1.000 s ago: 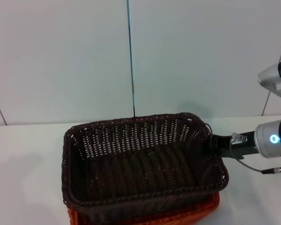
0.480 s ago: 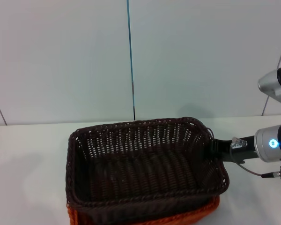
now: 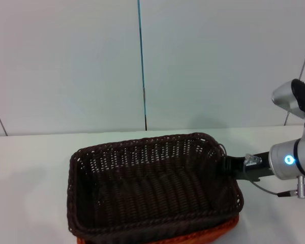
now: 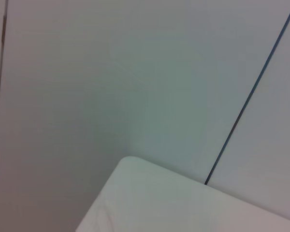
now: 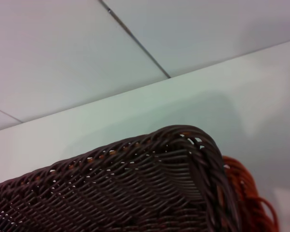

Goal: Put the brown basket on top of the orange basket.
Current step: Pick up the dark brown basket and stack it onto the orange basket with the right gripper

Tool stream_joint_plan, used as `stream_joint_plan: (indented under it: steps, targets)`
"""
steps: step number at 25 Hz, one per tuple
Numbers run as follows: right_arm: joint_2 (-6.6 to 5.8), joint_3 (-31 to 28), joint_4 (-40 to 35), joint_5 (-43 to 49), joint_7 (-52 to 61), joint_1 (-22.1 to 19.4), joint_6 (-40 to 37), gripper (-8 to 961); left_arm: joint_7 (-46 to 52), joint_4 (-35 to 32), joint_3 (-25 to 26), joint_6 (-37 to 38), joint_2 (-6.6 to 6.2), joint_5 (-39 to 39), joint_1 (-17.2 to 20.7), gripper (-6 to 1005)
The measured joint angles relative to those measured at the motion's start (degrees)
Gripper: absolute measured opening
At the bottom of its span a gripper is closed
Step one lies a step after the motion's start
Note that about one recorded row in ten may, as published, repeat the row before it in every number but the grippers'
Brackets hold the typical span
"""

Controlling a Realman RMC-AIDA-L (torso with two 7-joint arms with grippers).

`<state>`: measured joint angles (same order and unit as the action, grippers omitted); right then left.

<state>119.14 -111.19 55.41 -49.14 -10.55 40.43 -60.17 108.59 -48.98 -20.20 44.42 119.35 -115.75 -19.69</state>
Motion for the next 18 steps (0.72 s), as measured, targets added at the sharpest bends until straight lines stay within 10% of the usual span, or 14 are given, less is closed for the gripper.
stream_joint_plan:
  steps: [18]
  targets:
    - [-0.16,1.34,-2.54,-1.76,-1.04,0.37,1.78,163,-0.66,0.11,0.26,-0.13,0.00,0.00,0.01,889]
